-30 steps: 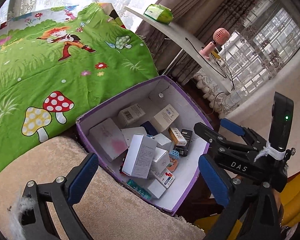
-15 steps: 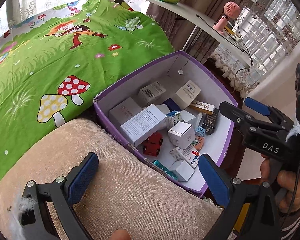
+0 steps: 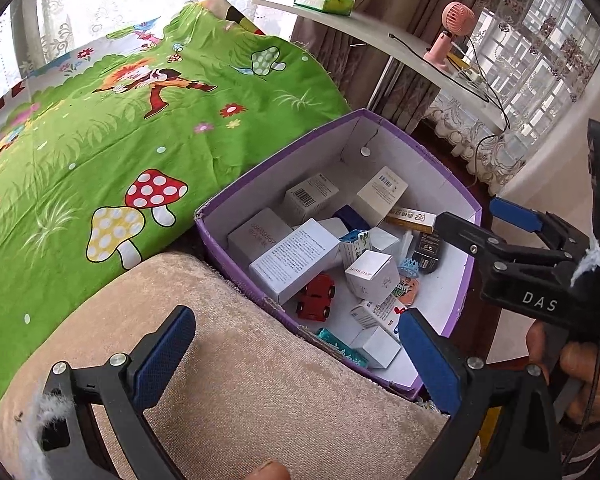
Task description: Organize rigid objects
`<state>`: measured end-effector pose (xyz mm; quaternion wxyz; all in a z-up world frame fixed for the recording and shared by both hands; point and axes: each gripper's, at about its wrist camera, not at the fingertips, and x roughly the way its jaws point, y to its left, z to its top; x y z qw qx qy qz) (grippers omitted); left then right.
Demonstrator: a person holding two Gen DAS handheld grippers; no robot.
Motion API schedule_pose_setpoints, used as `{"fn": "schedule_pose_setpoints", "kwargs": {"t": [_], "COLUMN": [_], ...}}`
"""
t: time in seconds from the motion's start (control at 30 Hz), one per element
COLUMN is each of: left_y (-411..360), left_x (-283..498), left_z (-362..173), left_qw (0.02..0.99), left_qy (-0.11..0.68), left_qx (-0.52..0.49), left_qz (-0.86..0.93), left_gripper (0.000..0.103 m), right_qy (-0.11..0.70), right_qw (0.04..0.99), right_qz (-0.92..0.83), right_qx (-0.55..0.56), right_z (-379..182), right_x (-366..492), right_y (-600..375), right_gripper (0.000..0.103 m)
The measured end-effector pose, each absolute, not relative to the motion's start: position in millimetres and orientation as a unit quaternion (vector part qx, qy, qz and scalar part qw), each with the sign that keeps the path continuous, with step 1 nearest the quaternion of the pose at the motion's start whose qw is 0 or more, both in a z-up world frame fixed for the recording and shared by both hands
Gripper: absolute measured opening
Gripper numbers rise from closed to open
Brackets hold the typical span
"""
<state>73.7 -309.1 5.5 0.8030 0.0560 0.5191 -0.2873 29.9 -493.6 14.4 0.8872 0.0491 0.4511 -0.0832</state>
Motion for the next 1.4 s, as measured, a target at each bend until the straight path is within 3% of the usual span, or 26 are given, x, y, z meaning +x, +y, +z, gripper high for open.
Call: {"fn": "schedule_pose_setpoints", "kwargs": {"t": [1.4], "left_y": [-311.0], "left_x": [71.4], "left_z": [5.6], "left_qw": [0.801], "left_qy": [0.516], "left_qx": [0.057], "left_qz": [-0.298], "left_gripper": [0.103], "right_qy": [0.455], "right_qw": [0.885], "right_qz": [-0.083], "right_qx": [0.053], "right_z": [9.3], "right_x": [31.8], "right_y": [-495.0], "right_gripper": [0.096]}}
